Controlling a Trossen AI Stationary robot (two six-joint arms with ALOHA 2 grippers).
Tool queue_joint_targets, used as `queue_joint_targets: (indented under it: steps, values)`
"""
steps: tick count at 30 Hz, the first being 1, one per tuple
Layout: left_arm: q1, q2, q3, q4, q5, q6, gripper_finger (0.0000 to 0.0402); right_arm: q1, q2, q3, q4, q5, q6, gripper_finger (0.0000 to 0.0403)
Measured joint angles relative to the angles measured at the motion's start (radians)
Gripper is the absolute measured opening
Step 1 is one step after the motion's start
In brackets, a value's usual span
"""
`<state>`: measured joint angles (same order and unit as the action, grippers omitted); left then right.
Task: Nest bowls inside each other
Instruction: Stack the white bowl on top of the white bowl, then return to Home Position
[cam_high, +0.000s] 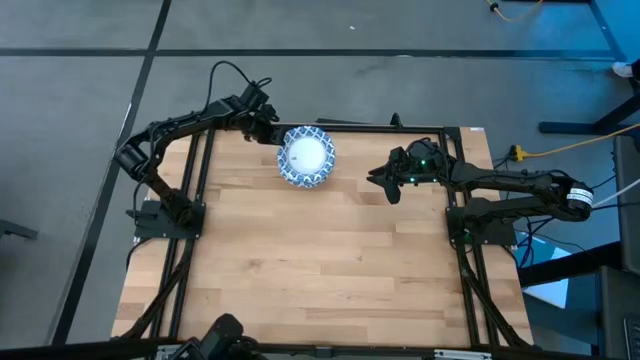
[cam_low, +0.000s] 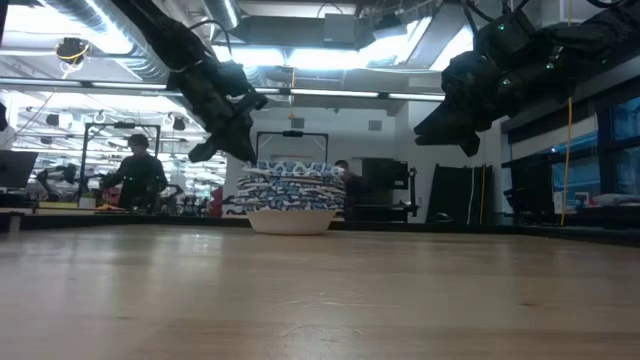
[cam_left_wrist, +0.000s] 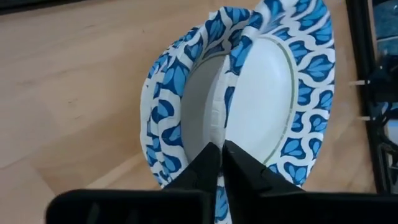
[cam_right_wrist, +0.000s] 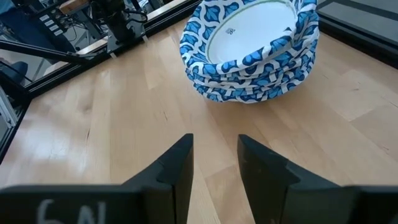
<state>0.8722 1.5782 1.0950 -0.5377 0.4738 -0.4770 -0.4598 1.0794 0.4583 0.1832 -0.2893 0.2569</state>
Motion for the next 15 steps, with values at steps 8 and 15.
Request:
queue_joint_targets:
  steps: [8,15]
  values:
    - [0.001,0.0,0.0,0.01,-0.02,0.035,0.0096,0.0,0.0,0.0,-0.001,0.0,-0.003,0.0126]
    - [0.037,-0.015,0.0,0.011,-0.115,0.097,0.0169,0.0,0.0,0.0,-0.002,0.0,-0.003,0.0126]
